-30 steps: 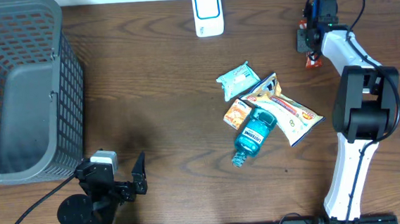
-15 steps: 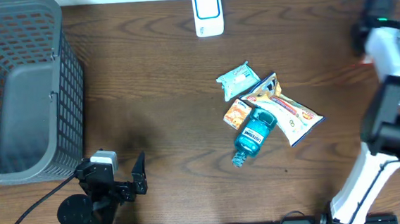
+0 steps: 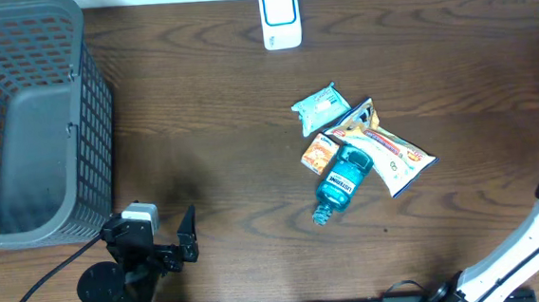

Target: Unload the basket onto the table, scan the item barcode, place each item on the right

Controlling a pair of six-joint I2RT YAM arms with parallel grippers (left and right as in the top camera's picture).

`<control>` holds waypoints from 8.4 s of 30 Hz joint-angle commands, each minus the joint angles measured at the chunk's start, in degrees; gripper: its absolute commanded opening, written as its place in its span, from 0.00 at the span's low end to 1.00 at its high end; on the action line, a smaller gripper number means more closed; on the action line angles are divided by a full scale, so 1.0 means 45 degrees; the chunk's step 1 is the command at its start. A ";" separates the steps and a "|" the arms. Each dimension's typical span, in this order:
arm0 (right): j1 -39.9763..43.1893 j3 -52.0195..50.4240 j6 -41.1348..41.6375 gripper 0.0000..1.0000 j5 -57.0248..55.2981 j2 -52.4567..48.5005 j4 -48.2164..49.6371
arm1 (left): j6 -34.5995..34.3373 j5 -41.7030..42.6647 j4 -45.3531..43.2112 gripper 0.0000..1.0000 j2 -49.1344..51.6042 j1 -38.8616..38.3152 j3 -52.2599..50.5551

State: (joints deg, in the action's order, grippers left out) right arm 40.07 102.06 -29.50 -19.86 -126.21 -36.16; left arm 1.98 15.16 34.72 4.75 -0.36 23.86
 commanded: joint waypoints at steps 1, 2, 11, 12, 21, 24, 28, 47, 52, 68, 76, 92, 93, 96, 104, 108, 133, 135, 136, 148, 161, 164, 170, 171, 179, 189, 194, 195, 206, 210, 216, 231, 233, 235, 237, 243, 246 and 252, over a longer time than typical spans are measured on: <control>0.0670 -0.0044 0.1229 0.19 0.0165 -0.0029 0.0155 | 0.0175 0.0155 0.0000 0.97 -0.0053 0.0053 0.0117; 0.0719 -0.0044 0.1549 0.35 0.0165 -0.0029 0.0170 | 0.0175 0.0155 0.0000 0.97 -0.0053 0.0053 0.0117; -0.0146 -0.0024 0.3769 0.99 0.1258 0.0996 0.0471 | 0.0175 0.0155 0.0000 0.97 -0.0053 0.0053 0.0117; -0.0325 -0.0024 0.3915 0.99 0.1972 0.1292 0.0471 | 0.0175 0.0155 0.0000 0.97 -0.0053 0.0053 0.0117; -0.1817 -0.0024 0.6577 0.99 1.3017 0.4279 0.0539 | 0.0175 0.0155 0.0000 0.97 -0.0053 0.0053 0.0117; -0.2477 -0.0024 0.8038 0.99 1.6660 0.5081 0.0976 | 0.0175 0.0155 0.0000 0.97 -0.0053 0.0053 0.0117; -0.3531 -0.0024 0.8840 0.99 1.8826 0.5756 0.1297 | 0.0175 0.0155 0.0000 0.97 -0.0053 0.0053 0.0117; -1.0632 -0.0622 0.1962 0.97 0.7441 0.5659 -0.8218 | 0.0175 0.0155 0.0000 0.97 -0.0053 0.0053 0.0117; -1.1706 -0.1783 0.1967 0.95 0.5071 0.5659 -0.7834 | 0.0175 0.0155 0.0000 0.97 -0.0053 0.0053 0.0117; -1.1905 -0.7329 0.1977 0.79 0.4245 0.5659 -0.2424 | 0.0175 0.0155 0.0000 0.97 -0.0053 0.0053 0.0117; -1.1861 -0.9316 0.2074 0.44 0.4240 0.5659 -0.0063 | 0.0175 0.0155 0.0000 0.97 -0.0053 0.0053 0.0117; -1.1142 -0.9068 0.5897 0.01 0.9355 0.6105 0.0010 | 0.0175 0.0155 0.0000 0.97 -0.0053 0.0053 0.0117; -1.0865 -0.8636 0.5897 0.01 1.0477 0.6217 -0.0554 | 0.0175 0.0155 0.0000 0.97 -0.0053 0.0053 0.0117; -0.9928 -0.7456 0.6081 0.01 1.3950 0.6479 -0.2098 | 0.0175 0.0155 0.0000 0.97 -0.0053 0.0053 0.0117; -0.8388 -0.6815 0.6824 0.01 2.3363 0.6572 -0.3638 | 0.0175 0.0155 0.0000 0.97 -0.0053 0.0053 0.0117; -0.8335 -0.6815 0.9666 0.02 2.4295 0.6572 -0.4920 | 0.0175 0.0155 0.0000 0.97 -0.0053 0.0053 0.0117; -0.8330 -0.6815 2.0934 0.01 2.4149 0.6572 -0.5537 | 0.0175 0.0155 0.0000 0.97 -0.0053 0.0053 0.0117; -0.8330 -0.6815 2.1036 0.01 2.4154 0.6572 -0.5537 | 0.0175 0.0155 0.0000 0.97 -0.0053 0.0053 0.0117; -0.8330 -0.6815 2.1031 0.01 2.4154 0.6572 -0.5537 | 0.0175 0.0155 0.0000 0.97 -0.0053 0.0053 0.0117; -0.8330 -0.6815 2.1031 0.01 2.4154 0.6572 -0.5532 | 0.0175 0.0155 0.0000 0.97 -0.0053 0.0053 0.0117; -0.8388 -0.6815 2.3129 0.01 1.8054 0.6572 -0.4245 | 0.0175 0.0155 0.0000 0.97 -0.0053 0.0053 0.0117; -0.8675 -0.6815 2.2785 0.01 1.5057 0.6572 -0.3283 | 0.0175 0.0155 0.0000 0.97 -0.0053 0.0053 0.0117; -0.8811 -0.6815 2.1818 0.01 1.4960 0.6572 -0.2030 | 0.0175 0.0155 0.0000 0.97 -0.0053 0.0053 0.0117; -0.8806 -0.6815 2.1235 0.01 1.4960 0.6572 -0.1938 | 0.0175 0.0155 0.0000 0.97 -0.0053 0.0053 0.0117; -0.9500 -0.6815 1.3308 0.01 1.4732 0.6572 0.0947 | 0.0175 0.0155 0.0000 0.97 -0.0053 0.0053 0.0117; -1.2080 -0.6815 1.1016 0.01 1.2293 0.6572 0.4741 | 0.0175 0.0155 0.0000 0.97 -0.0053 0.0053 0.0117; -1.3449 -0.6815 1.0540 0.01 0.9238 0.6572 0.6669 | 0.0175 0.0155 0.0000 0.97 -0.0053 0.0053 0.0117; -1.3775 -0.6815 1.0166 0.01 0.8534 0.6567 0.7009 | 0.0175 0.0155 0.0000 0.97 -0.0053 0.0053 0.0117; -1.5844 -0.6785 0.4862 0.01 0.1996 0.5722 1.1351 | 0.0175 0.0155 0.0000 0.97 -0.0053 0.0053 0.0117; -1.5407 -0.5727 0.4920 0.03 0.2890 0.4318 1.1914 | 0.0175 0.0155 0.0000 0.97 -0.0053 0.0053 0.0117; -1.5164 -0.1554 0.4114 0.04 0.3075 0.1219 1.0885 | 0.0175 0.0155 0.0000 0.96 -0.0053 0.0053 0.0117; -1.4581 0.5654 0.5765 0.04 0.2871 -0.4279 0.9258 | 0.0175 0.0155 0.0000 0.97 -0.0053 0.0053 0.0117; -1.4576 0.5654 0.5819 0.04 0.2866 -0.4362 0.9224 | 0.0175 0.0155 0.0000 0.97 -0.0053 0.0053 0.0117; -1.4576 0.5654 0.5819 0.04 0.2861 -0.4362 0.9238 | 0.0175 0.0155 0.0000 0.97 -0.0053 0.0053 0.0117; -1.4571 0.5654 0.5892 0.03 0.2866 -0.4362 0.9272 | 0.0175 0.0155 0.0000 0.97 -0.0053 0.0053 0.0117; -1.4571 0.5659 0.6178 0.01 0.2856 -0.4299 0.9248 | 0.0175 0.0155 0.0000 0.97 -0.0053 0.0053 0.0117; -1.4581 0.5727 0.6169 0.01 0.2749 -0.3929 0.8748 | 0.0175 0.0155 0.0000 0.97 -0.0053 0.0053 0.0117; -1.4474 0.5751 0.6149 0.01 0.2443 -0.1593 0.5139 | 0.0175 0.0155 0.0000 0.97 -0.0053 0.0053 0.0117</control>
State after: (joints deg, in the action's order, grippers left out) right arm -25.36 126.04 -2.94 -7.03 -143.55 -8.88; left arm 1.98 15.14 34.74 4.75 -0.36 23.86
